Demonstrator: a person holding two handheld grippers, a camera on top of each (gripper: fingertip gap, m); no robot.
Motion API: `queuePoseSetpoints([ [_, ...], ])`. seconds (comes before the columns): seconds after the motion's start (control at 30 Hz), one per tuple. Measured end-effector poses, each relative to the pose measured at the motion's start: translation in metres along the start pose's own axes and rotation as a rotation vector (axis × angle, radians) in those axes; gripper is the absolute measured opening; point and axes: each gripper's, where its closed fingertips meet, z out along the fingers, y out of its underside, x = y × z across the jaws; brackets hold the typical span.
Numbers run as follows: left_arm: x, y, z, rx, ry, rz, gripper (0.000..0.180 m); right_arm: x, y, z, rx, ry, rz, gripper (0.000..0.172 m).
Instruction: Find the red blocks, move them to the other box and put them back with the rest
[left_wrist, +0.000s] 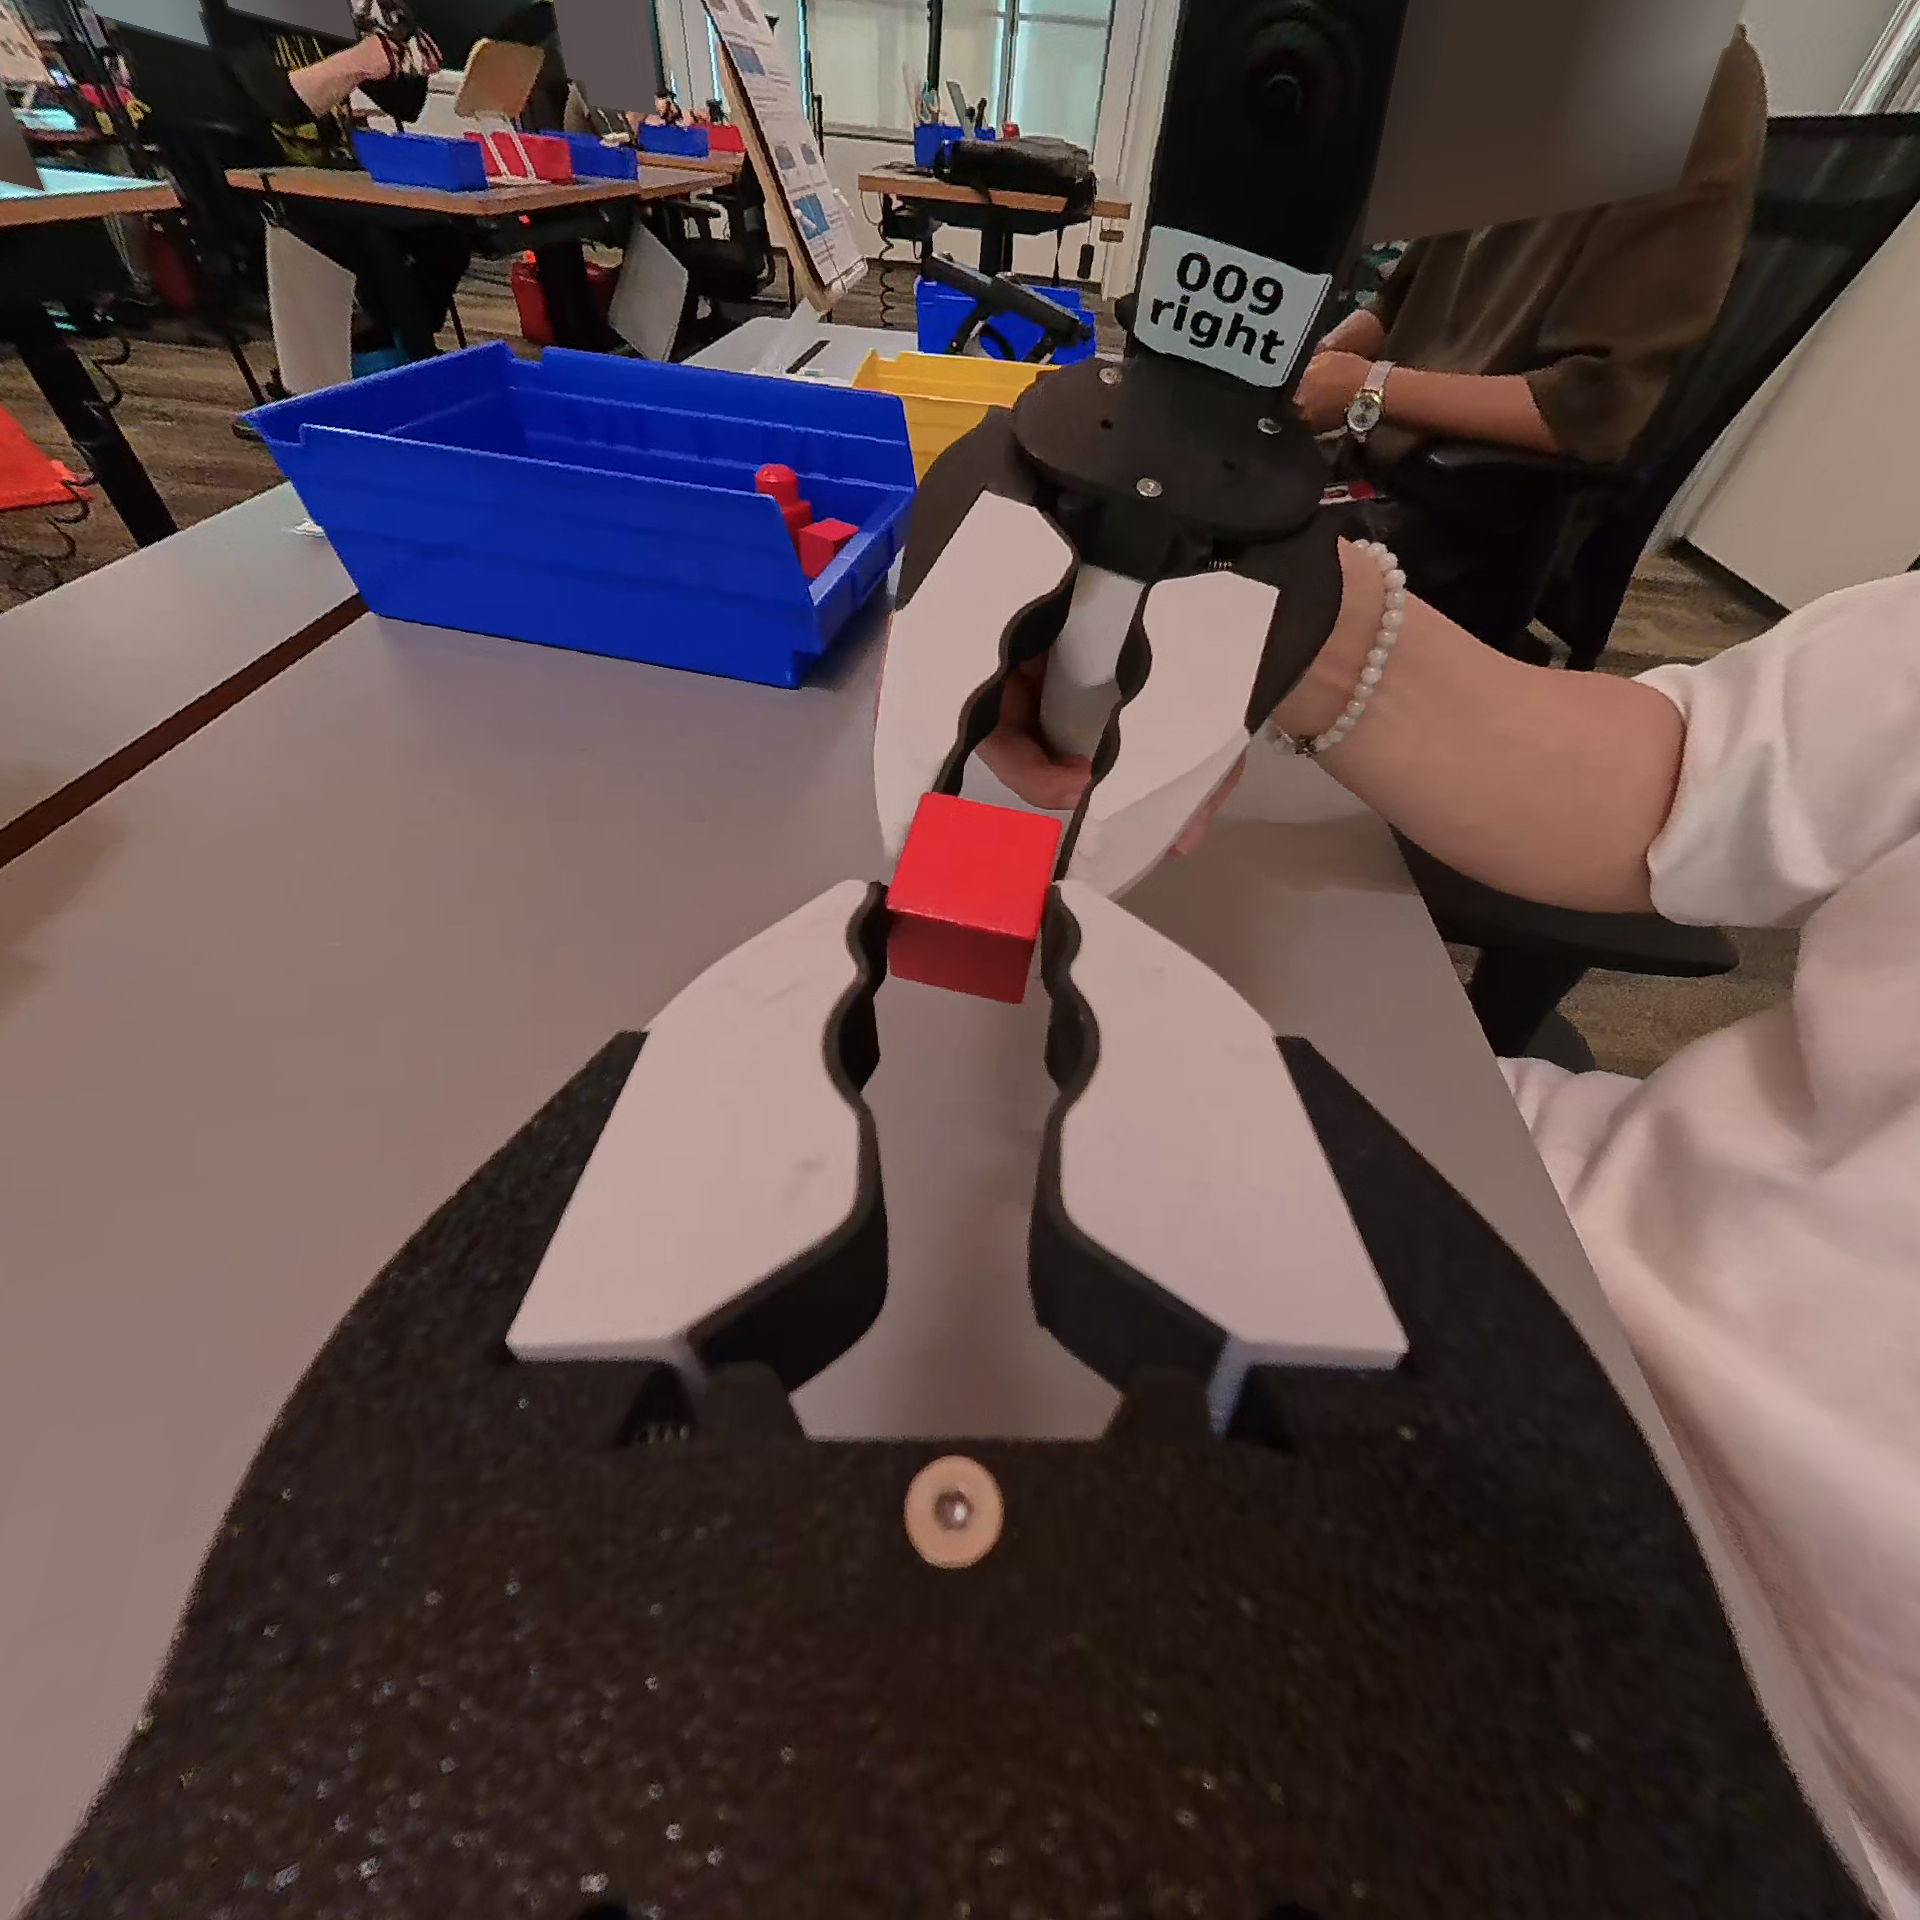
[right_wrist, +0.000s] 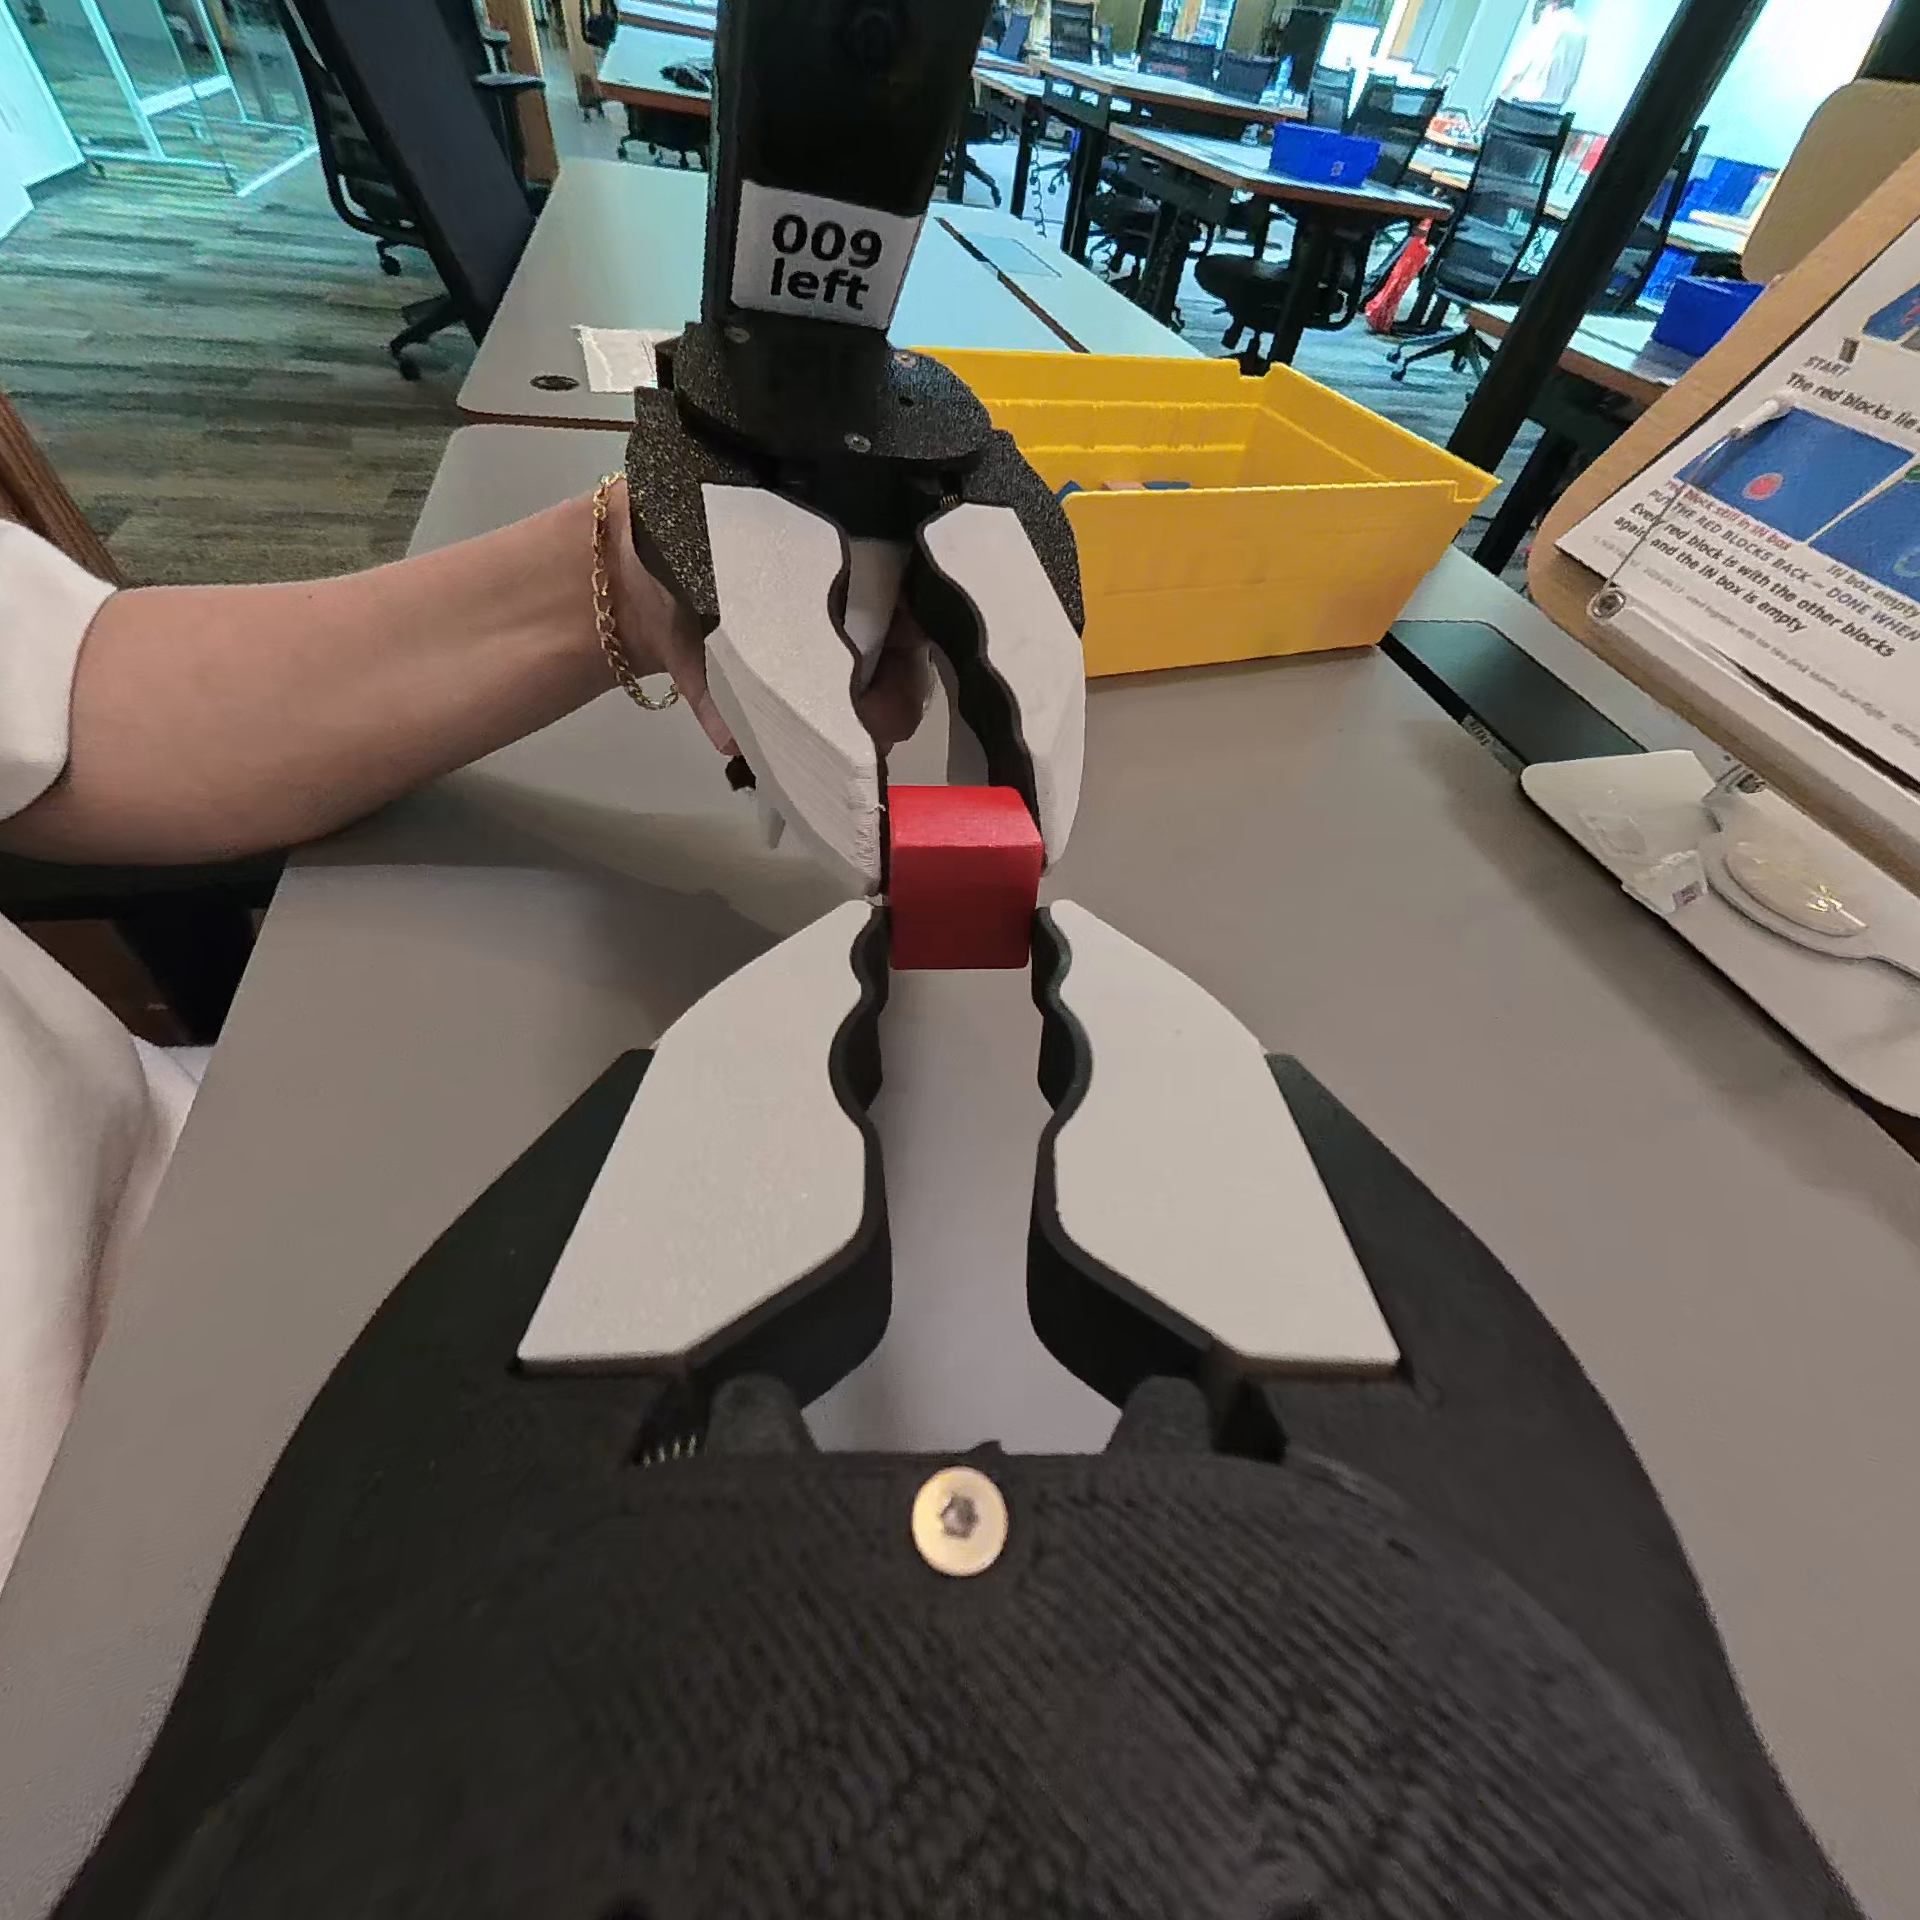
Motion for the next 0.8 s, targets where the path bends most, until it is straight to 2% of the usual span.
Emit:
queuePoseSetpoints([
  [0.2, -0.003, -0.008, -0.004, 0.094, -0.033, 0.021, 0.029, 0.006, -0.005, -0.001, 0.047, 0.010, 0.084, 0.026],
  [0.3, -0.008, -0.014, -0.008, 0.141, -0.077, 0.029, 0.055, 0.022, -0.009, -0.015, 0.073, 0.064, 0.135, 0.026],
  [0.4, -0.021, -0.017, -0.011, 0.171, -0.155, 0.019, 0.066, 0.049, -0.015, -0.045, 0.102, 0.176, 0.178, 0.026],
  [0.5, -0.042, -0.016, -0.016, 0.180, -0.290, 0.010, 0.064, 0.092, -0.018, -0.099, 0.084, 0.395, 0.216, 0.026],
  [0.6, -0.061, -0.011, -0.022, 0.154, -0.433, 0.032, 0.061, 0.145, -0.003, -0.176, -0.054, 0.705, 0.266, 0.026],
  [0.73, -0.062, -0.008, -0.020, 0.132, -0.449, 0.040, 0.057, 0.191, 0.021, -0.272, -0.273, 1.001, 0.323, 0.027],
  [0.8, -0.062, -0.006, -0.017, 0.118, -0.442, 0.043, 0.056, 0.205, 0.042, -0.297, -0.380, 1.032, 0.411, 0.027],
])
